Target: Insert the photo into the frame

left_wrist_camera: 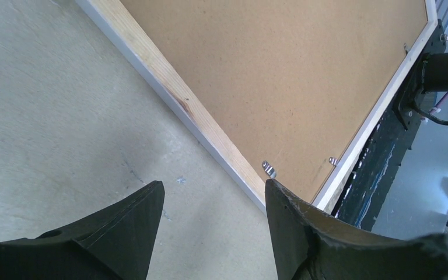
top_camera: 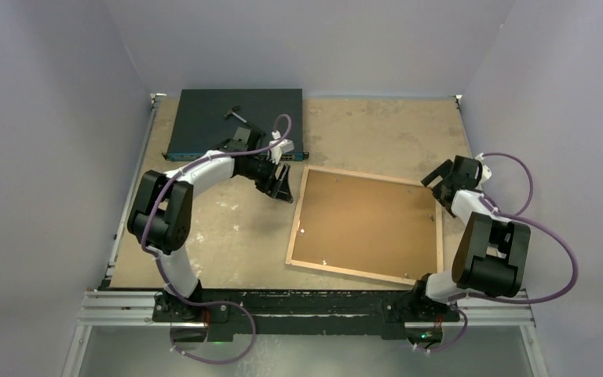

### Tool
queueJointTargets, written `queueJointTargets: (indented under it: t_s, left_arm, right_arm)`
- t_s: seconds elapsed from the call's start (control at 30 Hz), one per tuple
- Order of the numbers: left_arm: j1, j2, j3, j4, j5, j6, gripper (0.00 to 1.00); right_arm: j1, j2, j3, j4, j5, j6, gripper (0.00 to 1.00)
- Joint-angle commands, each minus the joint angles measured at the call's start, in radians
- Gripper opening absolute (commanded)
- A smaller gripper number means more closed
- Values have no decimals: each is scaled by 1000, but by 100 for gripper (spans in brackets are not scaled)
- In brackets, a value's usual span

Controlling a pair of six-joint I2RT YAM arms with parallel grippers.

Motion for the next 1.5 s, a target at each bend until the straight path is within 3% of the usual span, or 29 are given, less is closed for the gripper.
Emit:
queueJointTargets:
  t_s: [0.0, 0.27, 0.43, 0.73, 1.2, 1.33, 1.47]
  left_arm:
    - [30, 0, 43, -1, 4, 19, 63]
    - [46, -25, 25, -7, -48, 42, 63]
    - [49, -26, -13, -28, -97, 101, 62]
    - [60, -28, -97, -67, -160, 208, 59]
    - [126, -67, -125, -91, -116, 204, 39]
    - [137, -74, -143, -95, -107, 202, 29]
    - [160, -102, -133, -128, -77, 214, 26]
  right_arm:
    - [-4, 9, -20, 34, -7, 16, 99]
    - [19, 71, -49, 142, -196, 59, 99]
    - [137, 83, -12, 149, -175, 85, 99]
    - [215, 141, 46, 178, -197, 117, 99]
    - [318, 248, 216, 223, -263, 150, 99]
    - [323, 173, 247, 158, -170, 84, 99]
    - [343, 34, 199, 161, -177, 35, 99]
